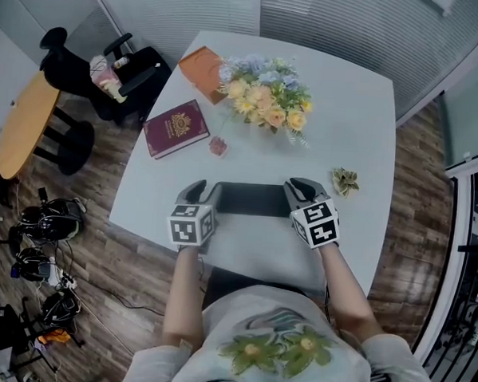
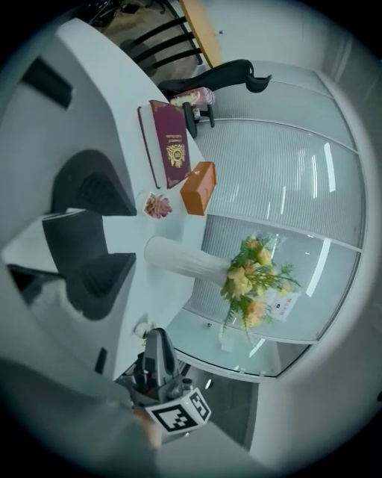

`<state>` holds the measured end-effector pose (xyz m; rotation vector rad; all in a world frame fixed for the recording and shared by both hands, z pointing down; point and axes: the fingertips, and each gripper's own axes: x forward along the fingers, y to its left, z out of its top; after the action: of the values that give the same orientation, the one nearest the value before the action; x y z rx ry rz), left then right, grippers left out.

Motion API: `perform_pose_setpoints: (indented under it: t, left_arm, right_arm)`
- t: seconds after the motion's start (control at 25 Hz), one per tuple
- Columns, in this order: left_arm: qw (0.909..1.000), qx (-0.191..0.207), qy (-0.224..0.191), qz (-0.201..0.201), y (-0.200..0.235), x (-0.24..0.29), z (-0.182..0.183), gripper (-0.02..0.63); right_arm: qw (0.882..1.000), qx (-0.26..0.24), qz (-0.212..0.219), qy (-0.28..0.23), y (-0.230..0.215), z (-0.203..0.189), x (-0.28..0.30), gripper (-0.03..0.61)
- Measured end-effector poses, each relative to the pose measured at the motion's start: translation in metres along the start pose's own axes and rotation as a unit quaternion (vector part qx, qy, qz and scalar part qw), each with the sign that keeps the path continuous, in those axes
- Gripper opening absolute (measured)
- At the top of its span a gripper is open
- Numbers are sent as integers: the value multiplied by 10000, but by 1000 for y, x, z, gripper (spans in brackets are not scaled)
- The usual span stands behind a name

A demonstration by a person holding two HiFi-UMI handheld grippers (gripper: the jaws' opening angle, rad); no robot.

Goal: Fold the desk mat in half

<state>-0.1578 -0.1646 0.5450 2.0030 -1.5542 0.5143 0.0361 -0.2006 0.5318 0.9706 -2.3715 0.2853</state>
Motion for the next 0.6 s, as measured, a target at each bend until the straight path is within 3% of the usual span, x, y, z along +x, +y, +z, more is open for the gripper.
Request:
perform_pose_setpoints:
  t: [0.32, 0.44, 0.6]
  left_arm:
    - [9983, 362, -420, -160, -37, -35, 15, 126]
    - [9969, 417, -581, -343, -59, -48, 16, 109]
    - [9954, 597, -690, -302, -83, -61, 11, 27]
  right_arm:
    - [9989, -12, 91, -452, 35, 25, -37, 55]
    - [9977, -15, 110, -663, 50, 34, -52, 28]
    - [9972, -14, -25, -743, 61, 38, -67, 17]
